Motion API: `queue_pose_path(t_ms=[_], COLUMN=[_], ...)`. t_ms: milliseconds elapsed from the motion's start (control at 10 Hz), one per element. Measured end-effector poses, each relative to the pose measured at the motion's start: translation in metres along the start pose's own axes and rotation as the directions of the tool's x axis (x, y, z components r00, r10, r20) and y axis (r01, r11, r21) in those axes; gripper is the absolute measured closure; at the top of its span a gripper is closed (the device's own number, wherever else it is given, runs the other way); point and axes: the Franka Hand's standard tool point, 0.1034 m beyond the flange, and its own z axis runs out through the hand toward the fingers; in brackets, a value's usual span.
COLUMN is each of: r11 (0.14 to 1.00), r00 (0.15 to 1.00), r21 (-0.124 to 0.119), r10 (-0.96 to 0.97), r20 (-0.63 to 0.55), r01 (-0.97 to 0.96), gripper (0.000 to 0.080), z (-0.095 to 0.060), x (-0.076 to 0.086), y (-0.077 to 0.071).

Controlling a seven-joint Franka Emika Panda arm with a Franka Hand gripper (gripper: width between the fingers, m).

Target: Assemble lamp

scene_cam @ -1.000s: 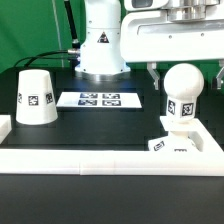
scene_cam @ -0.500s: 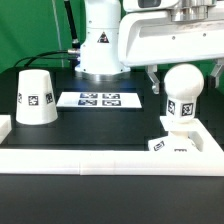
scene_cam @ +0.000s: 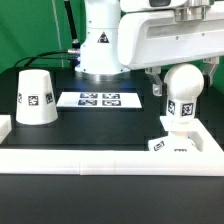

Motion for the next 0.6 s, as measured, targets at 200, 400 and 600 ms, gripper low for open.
queue_pose_path(t_ms=[200,400,600], r11=[0.993,0.994,0.996], r00=[0.993,0.995,0.996], r21=[-0.008,-0.009,-0.009], r10=[-0.114,-0.105,-0.091], r20=[0.005,0.005,0.005], r01=[0.114,0.105,0.092], gripper=[0.01,0.0209,0.0223], z=[0.0,0.0002,0.0002], x=[0.0,-0.0003,-0.0003], y=[-0.0001,0.0003,0.0004])
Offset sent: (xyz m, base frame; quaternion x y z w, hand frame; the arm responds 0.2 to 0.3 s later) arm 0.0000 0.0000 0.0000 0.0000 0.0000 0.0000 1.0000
